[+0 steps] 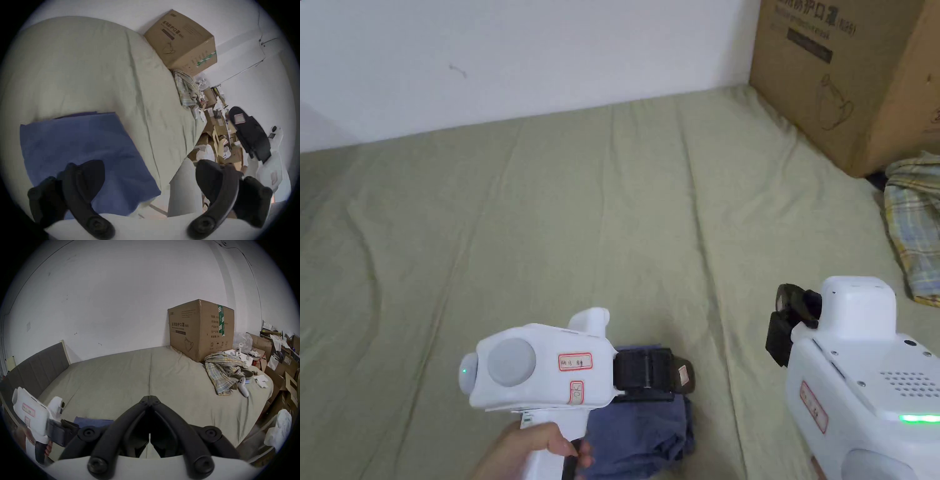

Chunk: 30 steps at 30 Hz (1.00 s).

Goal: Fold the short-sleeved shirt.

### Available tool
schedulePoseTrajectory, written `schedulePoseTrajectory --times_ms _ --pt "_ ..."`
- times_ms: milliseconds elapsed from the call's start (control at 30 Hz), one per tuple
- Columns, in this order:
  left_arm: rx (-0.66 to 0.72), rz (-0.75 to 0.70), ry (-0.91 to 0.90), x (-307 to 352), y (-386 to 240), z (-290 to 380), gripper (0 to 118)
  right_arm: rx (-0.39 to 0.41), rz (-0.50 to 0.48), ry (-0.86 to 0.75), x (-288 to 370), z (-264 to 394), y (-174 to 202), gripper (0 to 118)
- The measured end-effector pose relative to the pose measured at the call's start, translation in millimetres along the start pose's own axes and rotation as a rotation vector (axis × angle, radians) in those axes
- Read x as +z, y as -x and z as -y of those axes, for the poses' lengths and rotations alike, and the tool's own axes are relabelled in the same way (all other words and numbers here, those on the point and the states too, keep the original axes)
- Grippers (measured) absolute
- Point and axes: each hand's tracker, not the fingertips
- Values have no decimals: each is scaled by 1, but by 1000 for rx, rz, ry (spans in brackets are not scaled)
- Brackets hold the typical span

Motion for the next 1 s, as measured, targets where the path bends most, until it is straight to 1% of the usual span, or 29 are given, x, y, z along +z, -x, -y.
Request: schedulePoseTrajectory --times_ms 67,133,167,200,267,300,400,467,633,733,800,833,1000 --pt "13 -18 -41 12 6 -4 113 -8 -6 2 -1 1 0 0" --pt "59 -52 -87 28 15 -5 111 -14 -16 5 -1 1 0 0" --pt "79 -59 -118 36 22 -3 105 -12 -20 7 -2 2 1 0" --pt "107 -73 -150 43 31 -1 82 -9 -23 8 -2 3 3 0" --pt "155 -126 -157 47 44 5 20 -2 -30 12 -2 4 5 0" --pt "173 -170 -152 46 53 10 5 -1 -35 16 -3 5 6 0" --pt "183 -191 -92 35 65 24 4 -1 -42 22 -3 7 7 0" --pt "191 -180 -61 23 68 33 3 -4 -47 26 -4 8 8 0" --pt "209 -136 -42 -7 54 40 3 -6 -46 36 -4 10 6 0" --pt "169 -130 -1 -25 32 40 3 -7 -39 40 -5 11 2 0" --pt "65 -161 42 -39 12 41 3 -20 -34 45 -5 12 -2 0" --pt "38 -185 61 -46 7 42 3 -28 -34 45 -5 12 -4 0" --pt "21 -152 92 -64 -11 49 3 -43 -28 50 -4 14 -10 0"
